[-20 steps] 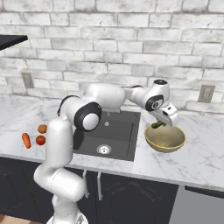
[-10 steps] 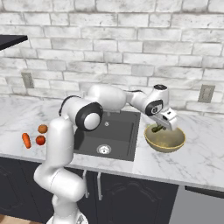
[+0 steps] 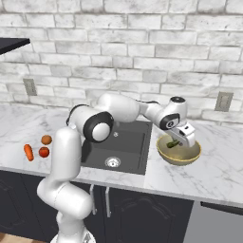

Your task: There is a mixed pile of frozen fruits and vegetables on the counter. Locate all the frozen vegetables and place the items in a bowl on the counter. Take all the frozen fruits and defrost them in a running sink.

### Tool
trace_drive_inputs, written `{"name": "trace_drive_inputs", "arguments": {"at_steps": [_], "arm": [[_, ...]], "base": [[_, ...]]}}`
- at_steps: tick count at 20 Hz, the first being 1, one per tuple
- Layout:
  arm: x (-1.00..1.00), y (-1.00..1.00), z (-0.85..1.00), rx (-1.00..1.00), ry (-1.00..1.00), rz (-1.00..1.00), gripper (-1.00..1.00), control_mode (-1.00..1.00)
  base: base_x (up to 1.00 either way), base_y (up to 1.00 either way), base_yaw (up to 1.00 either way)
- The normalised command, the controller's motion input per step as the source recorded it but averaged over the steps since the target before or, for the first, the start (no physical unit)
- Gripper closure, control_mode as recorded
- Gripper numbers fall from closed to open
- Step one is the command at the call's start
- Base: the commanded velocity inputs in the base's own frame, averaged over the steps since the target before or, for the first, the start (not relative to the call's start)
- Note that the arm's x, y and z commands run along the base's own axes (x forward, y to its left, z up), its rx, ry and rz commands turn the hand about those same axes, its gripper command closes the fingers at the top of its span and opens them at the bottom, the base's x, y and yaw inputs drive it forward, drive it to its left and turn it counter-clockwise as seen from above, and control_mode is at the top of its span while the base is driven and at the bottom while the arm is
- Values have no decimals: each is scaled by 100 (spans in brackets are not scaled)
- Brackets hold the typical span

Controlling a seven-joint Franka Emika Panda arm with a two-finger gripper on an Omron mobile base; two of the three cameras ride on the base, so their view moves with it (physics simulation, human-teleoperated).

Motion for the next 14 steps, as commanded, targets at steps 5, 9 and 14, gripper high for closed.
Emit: {"name": "trace_drive_inputs", "arguments": {"at_steps": [5, 9, 14], "arm": [[-2, -3, -18, 0, 0, 0, 100, -100], [0, 0, -16, 0, 0, 0, 100, -100], [0, -3, -8, 0, 0, 0, 100, -100]], "base": [[0, 0, 0], [0, 0, 0], [0, 0, 0]]}}
